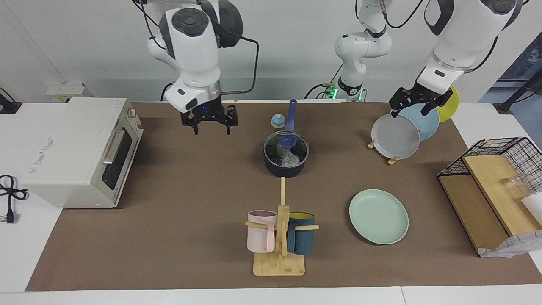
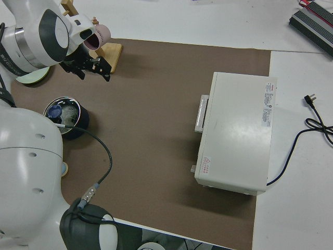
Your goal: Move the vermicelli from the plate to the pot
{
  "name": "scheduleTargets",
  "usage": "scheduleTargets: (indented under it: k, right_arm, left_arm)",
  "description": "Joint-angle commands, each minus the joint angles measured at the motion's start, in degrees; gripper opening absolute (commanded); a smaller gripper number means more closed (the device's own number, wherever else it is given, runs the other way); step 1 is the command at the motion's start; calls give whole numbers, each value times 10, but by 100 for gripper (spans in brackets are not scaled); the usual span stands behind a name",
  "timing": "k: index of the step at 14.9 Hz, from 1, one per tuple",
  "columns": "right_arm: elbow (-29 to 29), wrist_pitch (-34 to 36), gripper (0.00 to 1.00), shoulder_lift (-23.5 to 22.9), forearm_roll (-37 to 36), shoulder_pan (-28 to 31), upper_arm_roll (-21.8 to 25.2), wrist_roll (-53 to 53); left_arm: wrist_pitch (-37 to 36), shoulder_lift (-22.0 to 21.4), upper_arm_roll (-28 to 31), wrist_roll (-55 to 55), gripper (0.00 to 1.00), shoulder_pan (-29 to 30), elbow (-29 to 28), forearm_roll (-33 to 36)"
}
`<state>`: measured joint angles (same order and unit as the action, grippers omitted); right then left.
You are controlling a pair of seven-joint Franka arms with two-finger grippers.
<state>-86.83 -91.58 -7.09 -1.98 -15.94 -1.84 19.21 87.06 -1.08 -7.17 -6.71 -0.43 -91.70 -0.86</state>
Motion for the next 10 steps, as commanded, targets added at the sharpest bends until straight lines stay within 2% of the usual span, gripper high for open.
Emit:
scheduleTargets:
  k: [1, 5, 10]
  right_arm:
    - [-11, 38, 100, 32, 0, 56, -5, -58]
    - [-8, 58, 100, 34, 0, 106, 8, -82]
    - [-11, 64, 100, 51, 6, 113, 30, -109]
  left_arm:
    - [6, -13, -4, 4, 100, 9, -12, -8]
    - [6, -13, -4, 4, 100, 9, -12, -8]
    - [7, -13, -4, 4, 100, 9, -12, -8]
